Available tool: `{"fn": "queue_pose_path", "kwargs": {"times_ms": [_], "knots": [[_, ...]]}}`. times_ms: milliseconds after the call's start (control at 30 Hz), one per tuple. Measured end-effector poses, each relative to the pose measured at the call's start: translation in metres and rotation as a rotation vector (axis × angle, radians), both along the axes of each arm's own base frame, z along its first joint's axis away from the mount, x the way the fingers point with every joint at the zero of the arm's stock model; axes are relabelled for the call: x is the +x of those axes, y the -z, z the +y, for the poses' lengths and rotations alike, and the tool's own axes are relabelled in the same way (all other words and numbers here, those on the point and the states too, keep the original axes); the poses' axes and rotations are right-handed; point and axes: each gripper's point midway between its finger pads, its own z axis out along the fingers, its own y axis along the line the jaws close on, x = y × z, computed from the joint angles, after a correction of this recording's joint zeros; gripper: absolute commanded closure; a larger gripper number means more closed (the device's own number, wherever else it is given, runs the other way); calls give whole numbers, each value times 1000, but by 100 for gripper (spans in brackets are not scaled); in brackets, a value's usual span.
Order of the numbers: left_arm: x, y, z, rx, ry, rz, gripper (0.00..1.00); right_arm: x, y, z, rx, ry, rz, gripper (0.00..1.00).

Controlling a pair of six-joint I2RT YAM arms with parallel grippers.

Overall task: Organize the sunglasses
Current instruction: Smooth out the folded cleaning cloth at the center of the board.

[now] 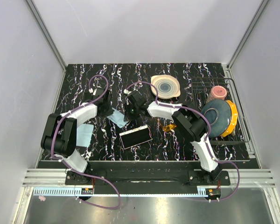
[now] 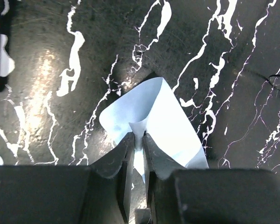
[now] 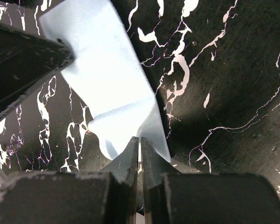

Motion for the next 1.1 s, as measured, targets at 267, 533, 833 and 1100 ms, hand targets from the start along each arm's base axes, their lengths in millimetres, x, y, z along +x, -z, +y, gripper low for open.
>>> {"fn": "queue_pose_path", "kwargs": {"times_ms": [267, 533, 833, 1100], "knots": [[-8, -19, 21, 120, -69, -32, 50, 0, 0, 0, 0, 0, 0, 89], [-15, -18, 37, 191, -117, -10, 49, 0, -1, 0, 1, 0, 0, 88], [4, -26, 9, 72, -27, -81, 59, 0, -2, -1, -2, -1, 2, 85], [19, -5, -16, -20, 37, -61, 60, -8, -5, -9, -29, -3, 22, 84]]}}
